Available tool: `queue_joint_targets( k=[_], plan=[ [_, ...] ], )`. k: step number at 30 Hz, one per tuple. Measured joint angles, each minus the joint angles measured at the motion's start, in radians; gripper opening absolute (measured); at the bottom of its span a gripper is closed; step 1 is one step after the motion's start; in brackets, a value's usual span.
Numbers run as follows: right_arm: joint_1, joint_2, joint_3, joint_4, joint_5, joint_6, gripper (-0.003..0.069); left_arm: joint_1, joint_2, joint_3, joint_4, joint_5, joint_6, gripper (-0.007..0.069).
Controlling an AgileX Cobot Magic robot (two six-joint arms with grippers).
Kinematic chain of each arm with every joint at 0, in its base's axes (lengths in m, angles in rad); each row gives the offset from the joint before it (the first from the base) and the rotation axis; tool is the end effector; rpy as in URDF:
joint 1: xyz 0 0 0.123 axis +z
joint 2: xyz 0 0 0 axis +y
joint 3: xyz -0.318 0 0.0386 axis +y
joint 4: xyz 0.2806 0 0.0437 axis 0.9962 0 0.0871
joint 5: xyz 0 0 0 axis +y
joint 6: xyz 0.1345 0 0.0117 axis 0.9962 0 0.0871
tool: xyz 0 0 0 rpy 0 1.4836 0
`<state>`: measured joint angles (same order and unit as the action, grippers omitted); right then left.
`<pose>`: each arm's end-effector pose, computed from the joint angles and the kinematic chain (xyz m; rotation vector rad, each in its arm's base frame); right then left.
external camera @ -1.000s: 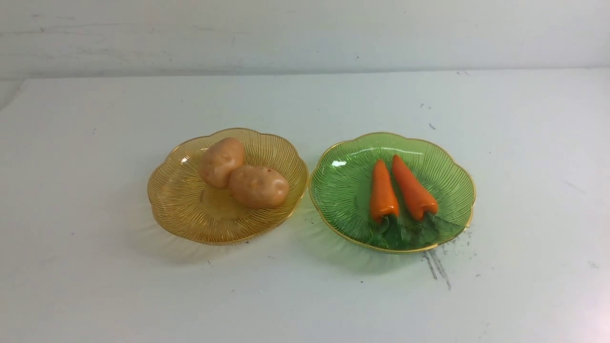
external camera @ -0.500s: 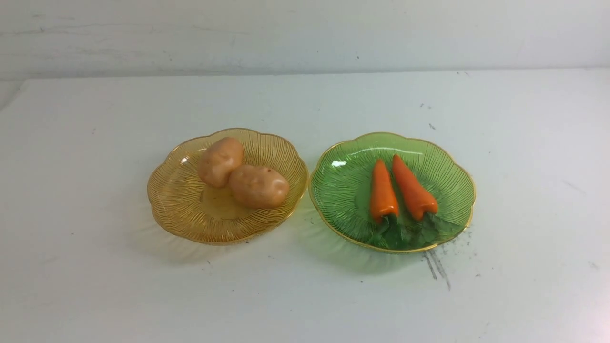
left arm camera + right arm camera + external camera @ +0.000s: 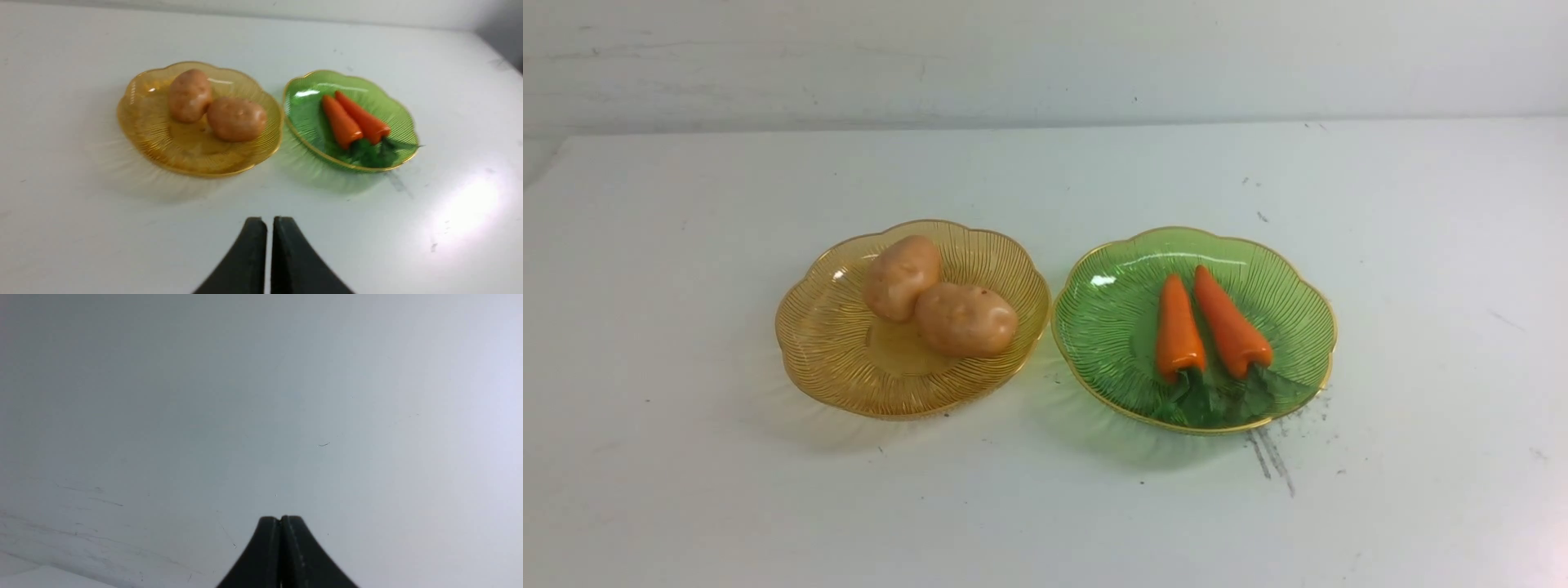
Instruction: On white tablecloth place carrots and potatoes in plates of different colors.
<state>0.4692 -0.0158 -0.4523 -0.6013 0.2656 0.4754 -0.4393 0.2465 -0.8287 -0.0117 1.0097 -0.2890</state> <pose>0.0432 -0.0006 0.3660 -0.2282 1.2219 0.2203 0.0344 -0.0176 0.3837 0.1467 1.9379 -0.5022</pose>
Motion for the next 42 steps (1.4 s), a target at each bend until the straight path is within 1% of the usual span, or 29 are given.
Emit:
queue_joint_targets(
  k=[3,4,8,11,16,18,19,22,23,24,25,26,28,30,32,36,42],
  plan=[
    [0.0,0.0,0.0,-0.001,0.0,0.0,-0.0013,0.0,-0.002,0.001,-0.042,-0.003,-0.002,0.001],
    [0.0,0.0,0.0,-0.003,0.0,0.0,-0.0013,0.0,-0.002,0.004,-0.076,-0.003,-0.002,0.001],
    [0.0,0.0,0.0,-0.003,0.0,0.0,-0.0013,0.0,-0.002,0.009,-0.104,-0.003,-0.002,0.001],
    [0.0,0.0,0.0,-0.003,0.0,0.0,-0.0013,0.0,-0.002,0.009,-0.102,-0.003,0.007,0.001],
    [0.0,0.0,0.0,-0.003,0.0,0.0,-0.0014,0.0,-0.003,0.021,-0.062,-0.045,0.076,0.001],
    [0.0,0.0,0.0,-0.003,0.0,0.0,-0.0014,0.009,-0.025,0.083,-0.035,-0.145,0.167,0.001],
    [0.0,-0.001,0.0,-0.003,0.0,0.0,-0.0014,0.012,-0.028,0.09,-0.035,-0.154,0.184,0.001],
    [0.0,-0.001,0.0,-0.003,0.0,0.0,-0.0014,0.12,-0.127,0.27,-0.068,-0.342,0.336,0.001],
    [0.0,-0.001,0.0,-0.003,0.0,0.0,-0.0014,0.129,-0.134,0.27,-0.071,-0.351,0.344,0.001],
    [0.0,-0.001,0.0,-0.003,0.0,0.0,-0.0014,0.197,-0.191,0.367,-0.096,-0.417,0.403,0.001],
    [0.0,-0.001,0.0,-0.003,0.0,0.0,-0.0014,0.197,-0.191,0.379,-0.099,-0.426,0.41,0.001],
    [0.0,-0.001,0.0,-0.003,0.0,-0.001,-0.0014,0.257,-0.234,0.466,-0.115,-0.486,0.453,0.001],
    [0.0,-0.001,0.0,-0.003,-0.001,-0.012,-0.0014,0.336,-0.258,0.595,-0.122,-0.565,0.498,0.001],
    [0.0,-0.002,0.0,-0.003,-0.002,-0.015,-0.0014,0.383,-0.259,0.692,-0.123,-0.607,0.514,0.001],
    [0.0,-0.002,0.0,-0.003,-0.001,-0.016,-0.0015,0.401,-0.259,0.767,-0.112,-0.622,0.52,0.001],
    [0.0,-0.002,0.0,-0.003,-0.001,-0.019,-0.0015,0.404,-0.259,0.849,-0.089,-0.624,0.522,0.001],
    [0.0,-0.002,0.0,-0.003,0.0,-0.019,-0.0015,0.401,-0.259,0.854,-0.071,-0.626,0.523,0.001]
  ],
)
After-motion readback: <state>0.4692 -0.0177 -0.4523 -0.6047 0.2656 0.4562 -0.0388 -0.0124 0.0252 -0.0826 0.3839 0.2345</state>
